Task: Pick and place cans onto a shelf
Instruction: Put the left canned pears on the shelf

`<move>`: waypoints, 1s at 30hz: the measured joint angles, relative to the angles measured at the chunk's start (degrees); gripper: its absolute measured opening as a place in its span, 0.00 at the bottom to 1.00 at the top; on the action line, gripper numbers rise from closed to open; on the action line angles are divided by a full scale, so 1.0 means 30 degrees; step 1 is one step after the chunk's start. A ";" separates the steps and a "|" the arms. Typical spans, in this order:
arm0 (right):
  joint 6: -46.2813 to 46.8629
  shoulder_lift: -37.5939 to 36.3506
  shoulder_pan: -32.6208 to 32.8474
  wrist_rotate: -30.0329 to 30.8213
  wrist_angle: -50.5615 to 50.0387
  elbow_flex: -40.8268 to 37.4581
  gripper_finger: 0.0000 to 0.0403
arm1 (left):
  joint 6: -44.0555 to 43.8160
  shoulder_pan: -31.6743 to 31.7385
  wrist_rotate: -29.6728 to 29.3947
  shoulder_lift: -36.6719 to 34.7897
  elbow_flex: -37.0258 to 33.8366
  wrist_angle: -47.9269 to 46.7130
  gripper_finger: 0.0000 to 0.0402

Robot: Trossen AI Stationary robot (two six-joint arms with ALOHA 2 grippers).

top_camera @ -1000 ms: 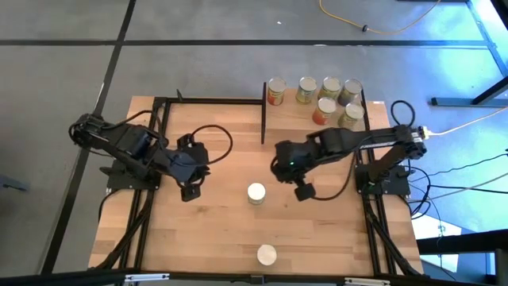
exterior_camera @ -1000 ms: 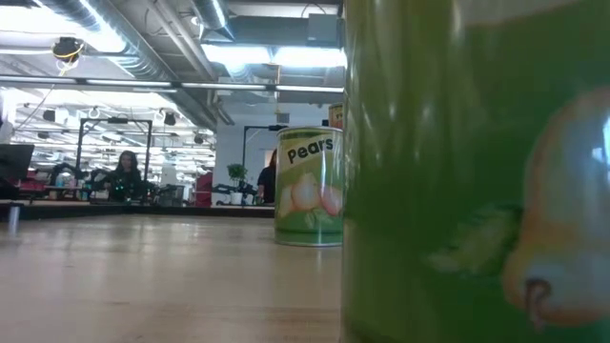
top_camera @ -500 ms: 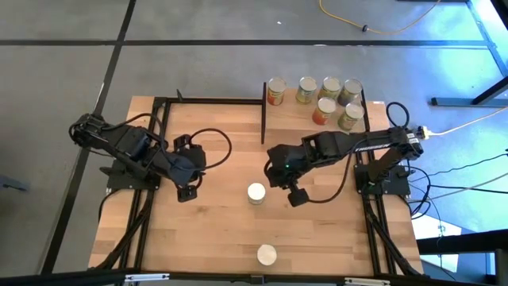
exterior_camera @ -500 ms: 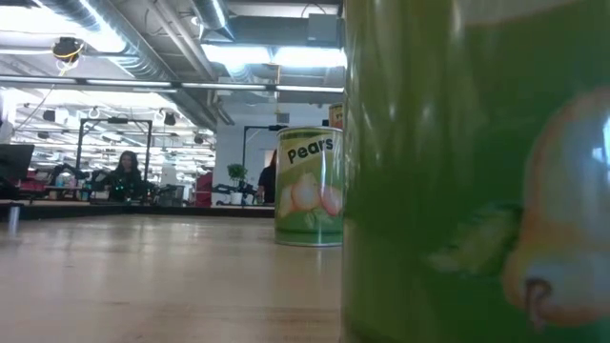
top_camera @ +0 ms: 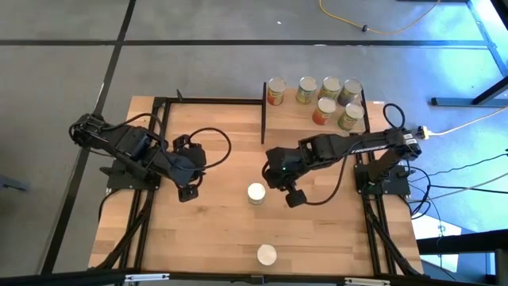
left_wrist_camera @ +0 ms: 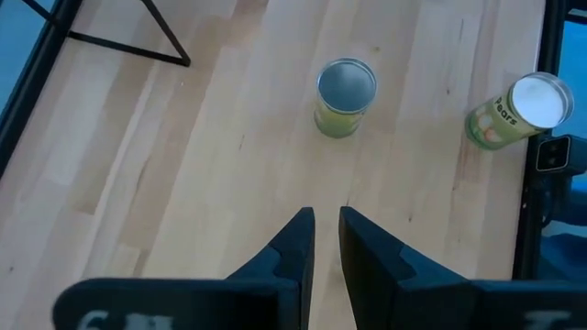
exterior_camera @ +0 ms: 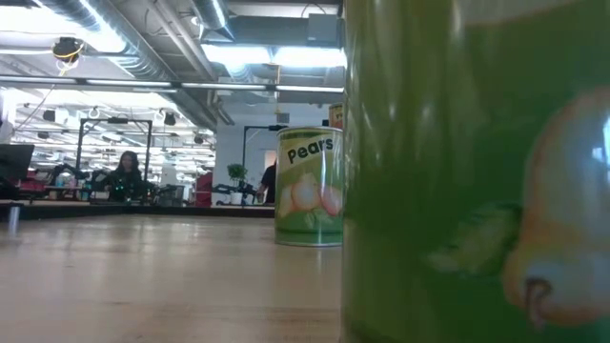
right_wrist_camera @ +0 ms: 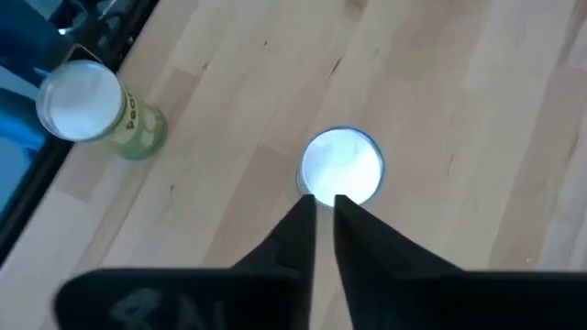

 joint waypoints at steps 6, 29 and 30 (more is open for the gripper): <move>-0.1007 0.0257 0.0000 0.0335 0.0679 -0.0445 0.25 | -0.0015 -0.0296 0.0065 0.0007 0.0000 -0.0008 0.12; -0.8070 0.5064 0.1858 0.3515 0.0940 -0.0453 0.29 | 0.0175 -0.0503 -0.0022 0.0007 0.0000 -0.0029 0.12; -0.8080 0.5209 0.1858 0.3504 0.0954 -0.0453 0.29 | 0.0175 -0.0503 -0.0022 0.0007 0.0000 -0.0029 0.12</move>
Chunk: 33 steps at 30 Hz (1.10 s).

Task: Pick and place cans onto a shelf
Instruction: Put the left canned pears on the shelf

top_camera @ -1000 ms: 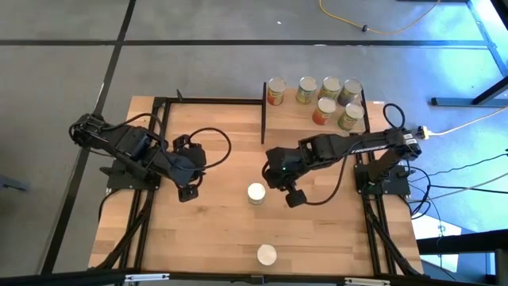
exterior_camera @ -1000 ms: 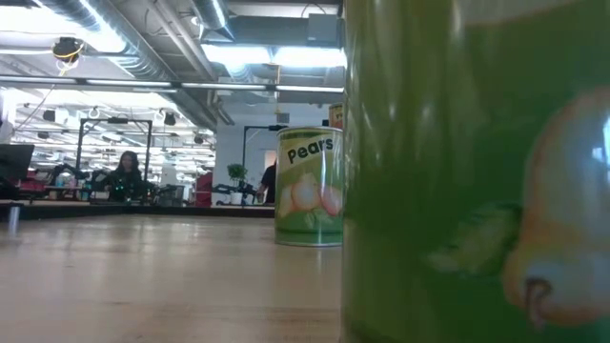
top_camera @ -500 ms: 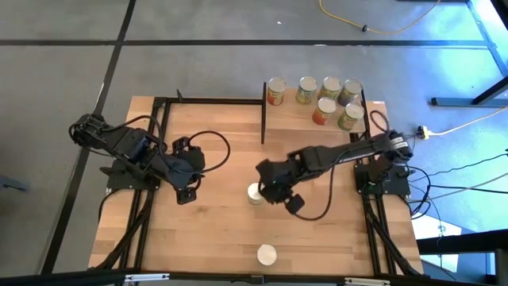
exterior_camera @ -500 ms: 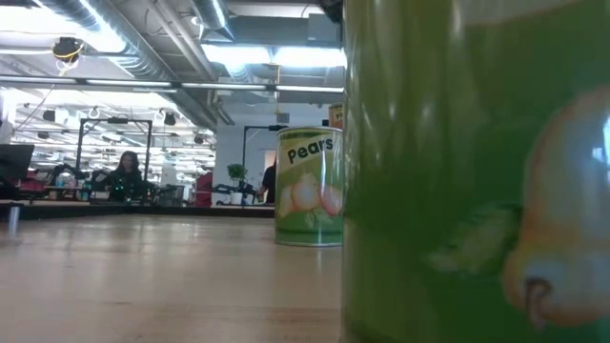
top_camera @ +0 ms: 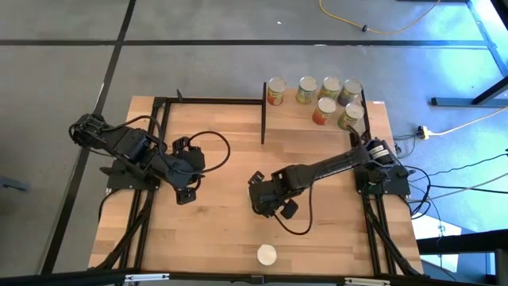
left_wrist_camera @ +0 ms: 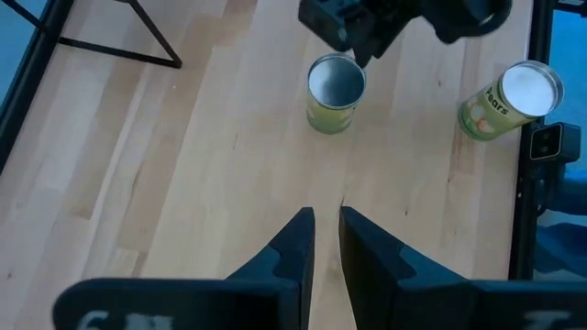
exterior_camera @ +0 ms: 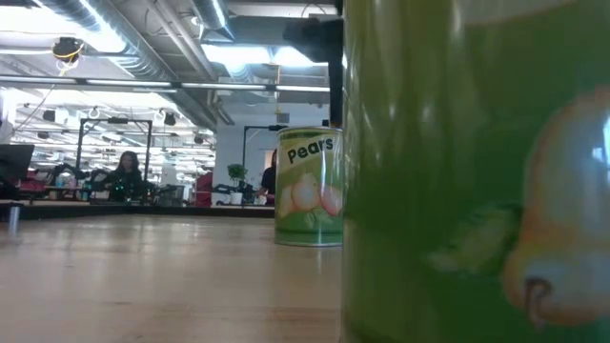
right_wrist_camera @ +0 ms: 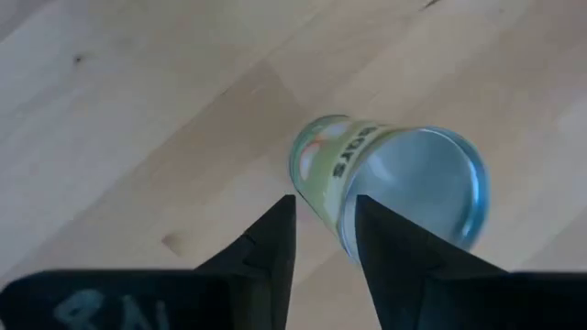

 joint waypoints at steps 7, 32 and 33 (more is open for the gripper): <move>0.0035 0.0674 -0.0036 0.0043 0.0243 0.0017 0.29 | 0.0015 0.0015 -0.0007 0.0000 0.0000 0.0000 0.12; 0.1520 0.1102 -0.0869 -0.0163 0.1835 0.0036 0.01 | 0.0022 0.0000 -0.0013 0.0000 0.0000 0.0000 0.12; 0.1741 0.1110 -0.0908 -0.0161 0.1829 0.0059 0.01 | 0.0022 0.0004 -0.0011 0.0000 0.0000 0.0000 0.12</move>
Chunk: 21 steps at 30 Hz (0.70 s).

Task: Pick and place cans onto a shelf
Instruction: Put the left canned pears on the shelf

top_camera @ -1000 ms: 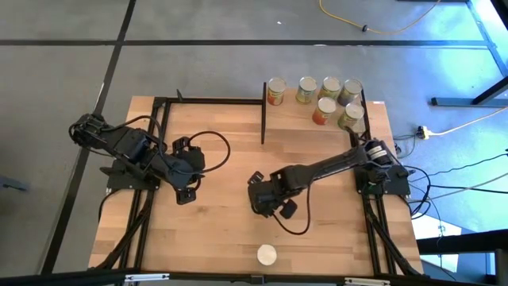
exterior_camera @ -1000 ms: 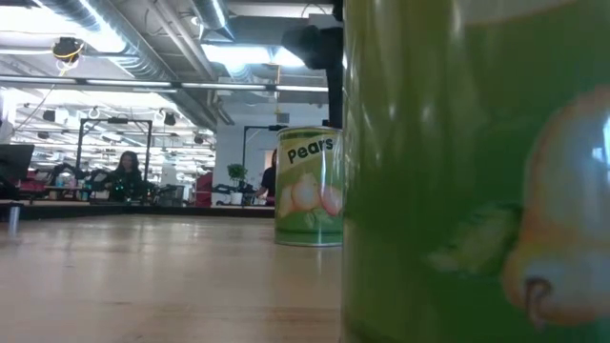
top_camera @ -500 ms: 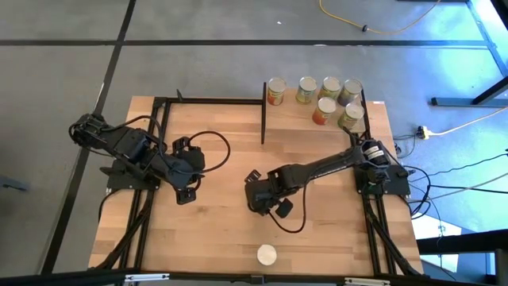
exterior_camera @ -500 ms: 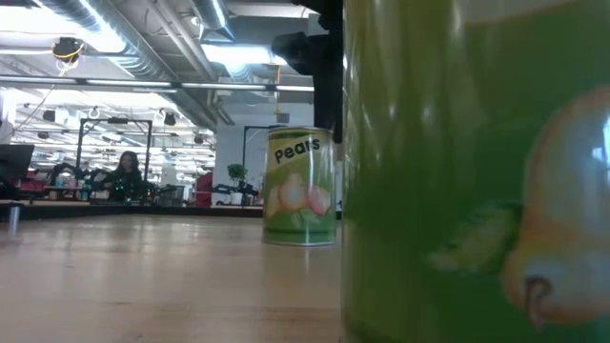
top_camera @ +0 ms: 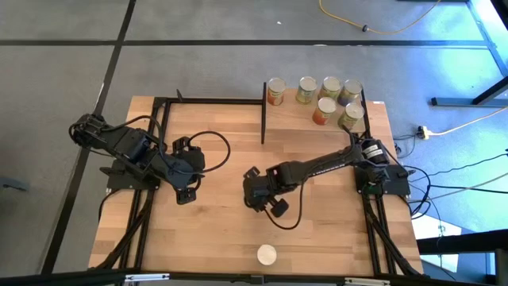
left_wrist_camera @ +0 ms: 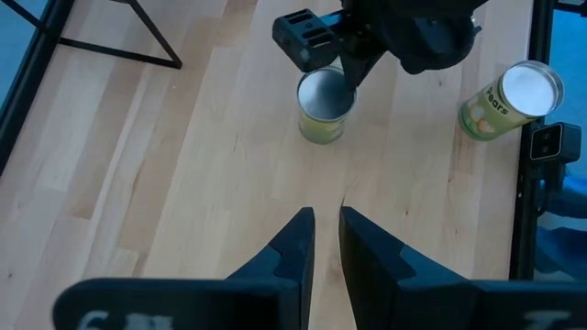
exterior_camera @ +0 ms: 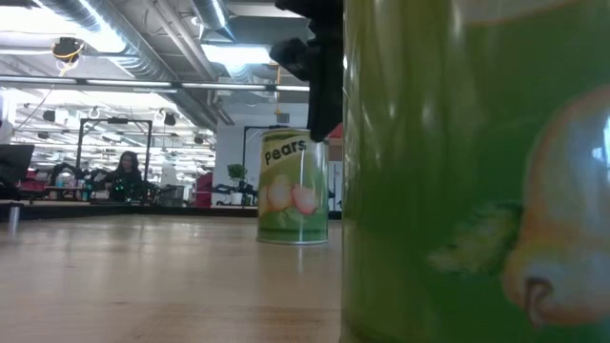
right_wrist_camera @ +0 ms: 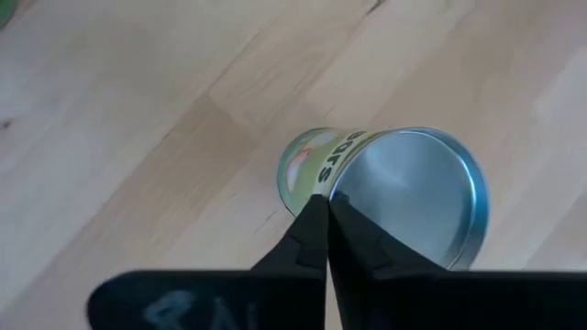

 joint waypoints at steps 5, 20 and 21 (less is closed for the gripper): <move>0.1044 0.0130 -0.0025 0.0236 -0.0580 0.0603 0.01 | 0.0047 -0.0004 0.0033 0.0000 0.0000 0.0000 0.12; 0.3026 0.0131 -0.0023 0.0706 -0.5828 0.5635 0.00 | 0.1035 0.0003 0.0055 0.0000 0.0000 0.0000 0.12; 0.3250 0.0131 -0.0017 0.1039 -0.6347 0.6157 0.00 | 0.1035 0.0003 0.0055 0.0000 0.0000 0.0000 0.12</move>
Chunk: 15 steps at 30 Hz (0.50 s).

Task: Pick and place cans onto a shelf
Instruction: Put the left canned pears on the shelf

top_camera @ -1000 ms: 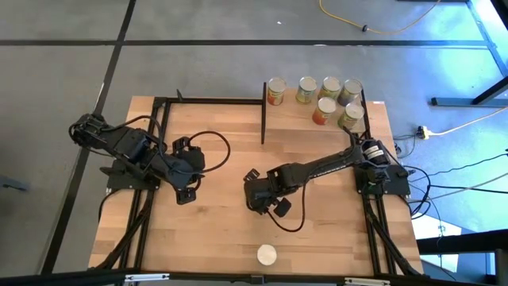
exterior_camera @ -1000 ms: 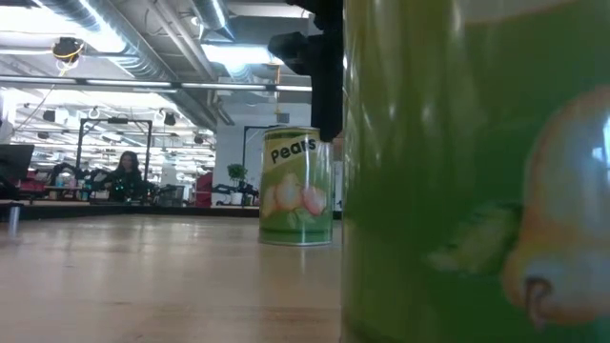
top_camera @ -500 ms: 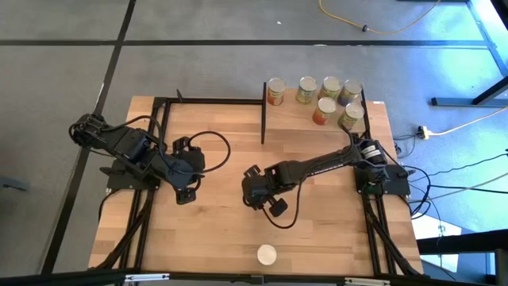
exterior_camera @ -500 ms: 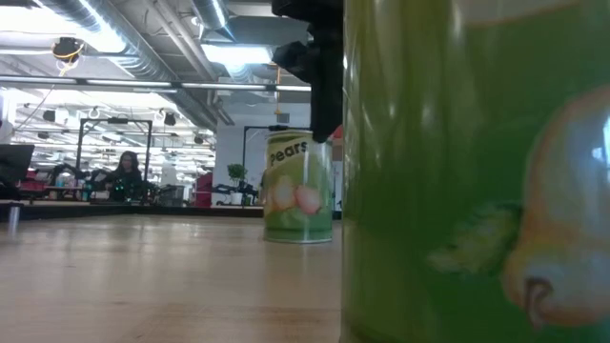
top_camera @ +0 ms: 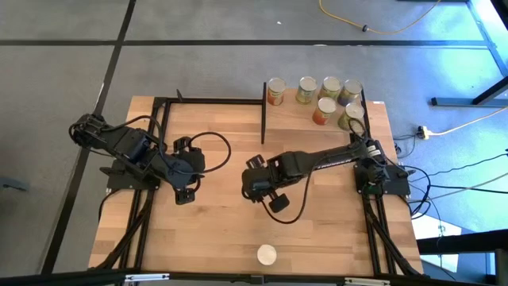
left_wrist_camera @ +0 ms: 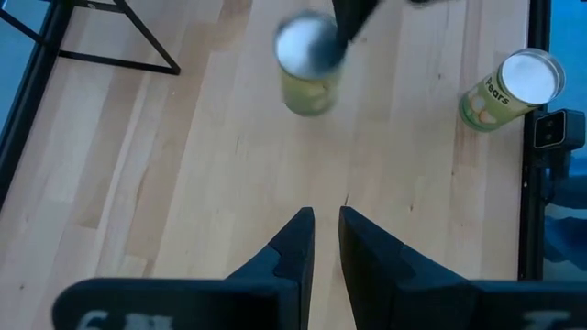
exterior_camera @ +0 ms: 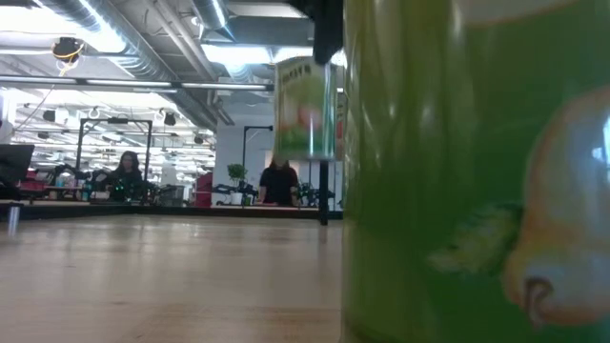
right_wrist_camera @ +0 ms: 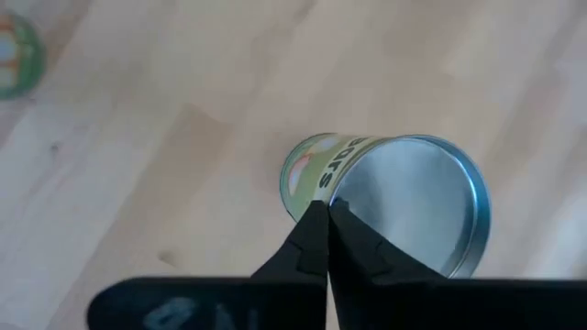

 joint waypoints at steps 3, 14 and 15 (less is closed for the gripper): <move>0.0787 -0.0029 -0.0007 0.1093 -0.1861 0.1745 0.00 | 0.0000 0.0000 0.0022 0.0000 0.0000 0.0000 0.12; 0.4159 -0.0831 -0.0007 0.1588 -0.7071 0.6801 0.00 | 0.1138 0.0035 -0.0032 0.0000 0.0000 0.0007 0.12; 0.4154 -0.1127 -0.0007 0.1476 -0.7225 0.6759 0.00 | 0.1211 0.0091 -0.0031 -0.0002 0.0000 0.0007 0.12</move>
